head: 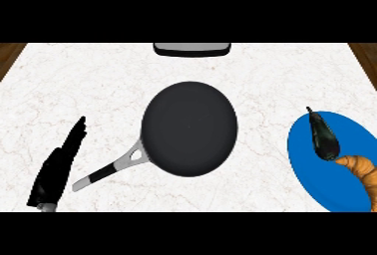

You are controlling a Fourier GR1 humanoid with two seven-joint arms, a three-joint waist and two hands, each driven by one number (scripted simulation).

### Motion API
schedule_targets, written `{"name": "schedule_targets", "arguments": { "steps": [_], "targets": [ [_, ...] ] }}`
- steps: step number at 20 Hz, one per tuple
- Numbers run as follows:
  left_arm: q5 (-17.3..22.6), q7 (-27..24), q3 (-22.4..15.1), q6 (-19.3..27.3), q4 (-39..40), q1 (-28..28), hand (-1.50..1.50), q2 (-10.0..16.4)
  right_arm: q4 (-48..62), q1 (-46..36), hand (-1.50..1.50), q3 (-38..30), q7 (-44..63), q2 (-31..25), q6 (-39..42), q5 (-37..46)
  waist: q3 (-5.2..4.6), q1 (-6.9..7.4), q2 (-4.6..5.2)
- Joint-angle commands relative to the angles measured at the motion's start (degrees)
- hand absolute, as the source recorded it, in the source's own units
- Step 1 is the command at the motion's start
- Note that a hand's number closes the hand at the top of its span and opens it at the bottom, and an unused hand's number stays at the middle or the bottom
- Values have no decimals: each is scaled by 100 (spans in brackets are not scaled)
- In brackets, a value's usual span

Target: Pick the croissant from the plate and place it in the pan

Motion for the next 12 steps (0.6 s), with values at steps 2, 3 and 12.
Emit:
{"name": "schedule_targets", "arguments": {
  "steps": [2,3,12],
  "targets": [
    [41,12,289,-219,404,-376,0,1,57,-304,-150,298,470,11,502,200,1,-5,12],
    [-148,-142,132,2,213,52,0,-160,-268,192,-150,197,348,-78,542,184,1,-46,-8],
    [-266,138,202,-217,150,-149,0,-444,-608,126,-150,556,1000,754,248,545,3,-38,-4]
  ]
}}
